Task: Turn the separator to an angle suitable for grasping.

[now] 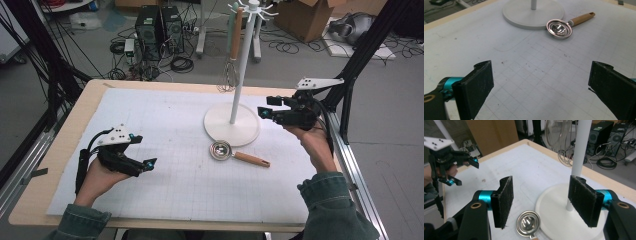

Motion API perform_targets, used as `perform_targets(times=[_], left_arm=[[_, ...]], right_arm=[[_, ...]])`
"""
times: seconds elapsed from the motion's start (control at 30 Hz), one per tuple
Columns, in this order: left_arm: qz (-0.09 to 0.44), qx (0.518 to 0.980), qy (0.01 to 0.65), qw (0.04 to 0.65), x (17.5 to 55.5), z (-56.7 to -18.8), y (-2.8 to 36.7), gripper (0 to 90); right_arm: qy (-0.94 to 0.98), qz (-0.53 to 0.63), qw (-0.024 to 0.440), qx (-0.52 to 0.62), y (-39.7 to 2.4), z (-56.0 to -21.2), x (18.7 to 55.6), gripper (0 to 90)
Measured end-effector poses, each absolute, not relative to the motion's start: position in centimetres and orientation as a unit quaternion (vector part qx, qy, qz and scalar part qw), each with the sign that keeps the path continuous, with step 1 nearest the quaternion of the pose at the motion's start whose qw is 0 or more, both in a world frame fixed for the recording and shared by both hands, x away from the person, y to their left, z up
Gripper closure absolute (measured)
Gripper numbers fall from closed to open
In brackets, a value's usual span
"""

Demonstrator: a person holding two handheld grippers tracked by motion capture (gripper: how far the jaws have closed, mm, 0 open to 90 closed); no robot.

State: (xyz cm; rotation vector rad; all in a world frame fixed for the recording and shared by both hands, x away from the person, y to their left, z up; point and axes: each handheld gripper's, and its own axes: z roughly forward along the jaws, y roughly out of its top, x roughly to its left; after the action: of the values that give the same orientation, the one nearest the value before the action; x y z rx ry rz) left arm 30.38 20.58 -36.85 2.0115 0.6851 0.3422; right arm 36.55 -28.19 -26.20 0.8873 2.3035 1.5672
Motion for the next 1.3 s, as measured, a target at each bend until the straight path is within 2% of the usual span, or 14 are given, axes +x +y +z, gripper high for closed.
perform_targets(times=[0.43,0.73,1.3], left_arm=[[0.125,0.83,0.264,0.476,30.5,-37.4,20.2,6.5],[0.12,0.826,0.26,0.486,30.7,-37.0,20.0,6.5],[0.125,0.826,0.266,0.48,30.6,-37.6,20.5,6.5]], right_arm=[[0.798,0.514,0.097,0.3,-28.9,-30.1,35.2,31.8],[0.81,0.495,0.085,0.303,-29.4,-34.1,34.6,26.9],[0.844,0.438,0.069,0.302,-28.0,-38.1,35.9,31.6]])
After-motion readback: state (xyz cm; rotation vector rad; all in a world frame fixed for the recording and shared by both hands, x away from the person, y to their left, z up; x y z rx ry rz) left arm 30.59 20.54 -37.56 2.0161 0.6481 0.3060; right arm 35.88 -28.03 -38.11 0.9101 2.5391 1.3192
